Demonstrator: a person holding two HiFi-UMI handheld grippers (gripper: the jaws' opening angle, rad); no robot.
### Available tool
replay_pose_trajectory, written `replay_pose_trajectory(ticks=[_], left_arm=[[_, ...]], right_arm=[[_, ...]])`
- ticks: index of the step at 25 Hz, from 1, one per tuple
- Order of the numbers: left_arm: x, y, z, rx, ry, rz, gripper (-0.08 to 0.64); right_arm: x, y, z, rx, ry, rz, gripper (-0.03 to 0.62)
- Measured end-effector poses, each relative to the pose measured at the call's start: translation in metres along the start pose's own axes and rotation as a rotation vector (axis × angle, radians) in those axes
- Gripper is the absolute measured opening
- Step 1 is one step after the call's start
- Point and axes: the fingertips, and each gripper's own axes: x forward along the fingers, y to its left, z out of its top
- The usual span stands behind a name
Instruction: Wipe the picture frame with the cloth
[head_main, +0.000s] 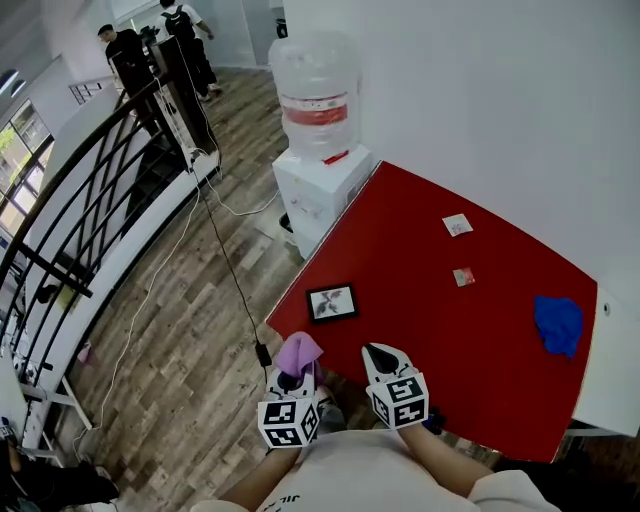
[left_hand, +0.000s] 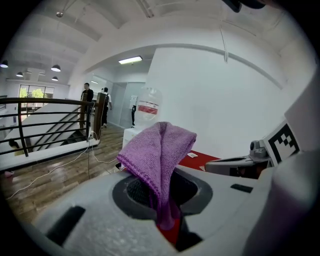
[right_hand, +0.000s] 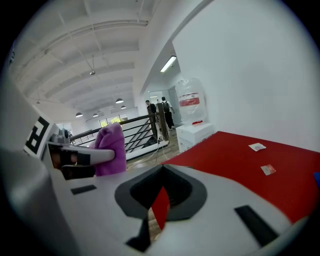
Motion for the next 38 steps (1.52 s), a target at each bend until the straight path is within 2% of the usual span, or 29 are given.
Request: replay_pose_trajectory(ticks=[5,11,19,28,31,35,38], left_arm=[[0.021,0.028,0.02,0.027,0.011,-0.036,0.063],[0.033,0.04,0.021,0.007,0.034,-0.052,0.063],[0.049,0.04,0.023,-0.029,0.042,-0.018,0.063],[0.061,0.037,0.021,-0.026,0.06,0.003,0.063],[0.069,0.041,0.021,0.009,0.066,0.011,0.063],[0.089,0.045,0.016,0.123,0.088,0.0,0.063],[0.109,0.051,0.005,0.143,0.124,-0.017,0.063]], right_arm=[[0.031,0.008,0.017,0.005,-0.005,-0.036,0.005],[0.046,0.008,0.021,0.006,0.019,-0.052,0.005],[0.059,-0.006,0.028,-0.009,0.041,-0.022,0.005],[0.07,-0.015,0.029,-0.018,0.063,0.01,0.005],[0.076,-0.019,0.028,-0.02,0.07,0.012,0.005],[0.088,-0.027,0.022,-0.033,0.075,0.006,0.005],[0.1,-0.035,0.015,-0.03,0.078,-0.001,0.005]])
